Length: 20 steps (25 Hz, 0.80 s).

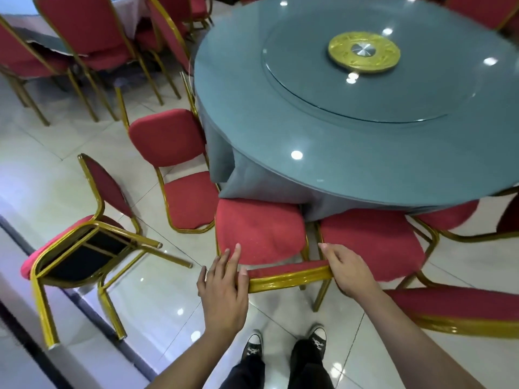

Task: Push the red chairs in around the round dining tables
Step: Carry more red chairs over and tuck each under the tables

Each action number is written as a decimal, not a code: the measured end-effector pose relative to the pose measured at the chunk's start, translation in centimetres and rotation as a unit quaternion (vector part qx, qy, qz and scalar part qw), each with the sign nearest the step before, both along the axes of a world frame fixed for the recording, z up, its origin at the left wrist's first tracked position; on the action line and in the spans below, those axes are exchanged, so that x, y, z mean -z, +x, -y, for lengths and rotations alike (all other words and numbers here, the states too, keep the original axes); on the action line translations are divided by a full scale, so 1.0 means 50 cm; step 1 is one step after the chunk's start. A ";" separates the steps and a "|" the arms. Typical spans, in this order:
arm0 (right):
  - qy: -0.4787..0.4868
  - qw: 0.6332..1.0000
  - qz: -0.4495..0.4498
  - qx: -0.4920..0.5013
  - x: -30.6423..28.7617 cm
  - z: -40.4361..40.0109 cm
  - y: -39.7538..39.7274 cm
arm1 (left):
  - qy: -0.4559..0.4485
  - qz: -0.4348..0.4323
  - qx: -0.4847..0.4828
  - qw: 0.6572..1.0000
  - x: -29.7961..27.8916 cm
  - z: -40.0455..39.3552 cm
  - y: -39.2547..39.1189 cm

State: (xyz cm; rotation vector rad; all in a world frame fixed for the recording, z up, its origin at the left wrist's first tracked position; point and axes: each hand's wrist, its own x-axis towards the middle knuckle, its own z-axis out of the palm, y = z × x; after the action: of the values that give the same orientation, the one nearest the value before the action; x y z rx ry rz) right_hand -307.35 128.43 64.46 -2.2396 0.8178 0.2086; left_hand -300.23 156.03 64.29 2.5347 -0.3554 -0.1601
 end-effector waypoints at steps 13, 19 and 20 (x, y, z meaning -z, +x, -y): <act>0.002 0.995 0.007 0.101 0.009 -0.160 -0.110 | 0.002 0.011 0.082 0.997 0.007 -0.094 0.032; 0.007 0.994 0.010 0.107 0.007 -0.200 -0.062 | 0.035 0.026 0.085 0.995 0.005 -0.115 0.103; 0.010 0.994 0.012 0.110 0.009 -0.207 -0.057 | 0.038 0.027 0.088 0.995 0.003 -0.118 0.115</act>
State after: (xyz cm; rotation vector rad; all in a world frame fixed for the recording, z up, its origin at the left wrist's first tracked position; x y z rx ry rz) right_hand -310.21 138.80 64.02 -2.1101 1.0352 0.0844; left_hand -294.46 161.95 64.16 2.5838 -0.6053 -0.1750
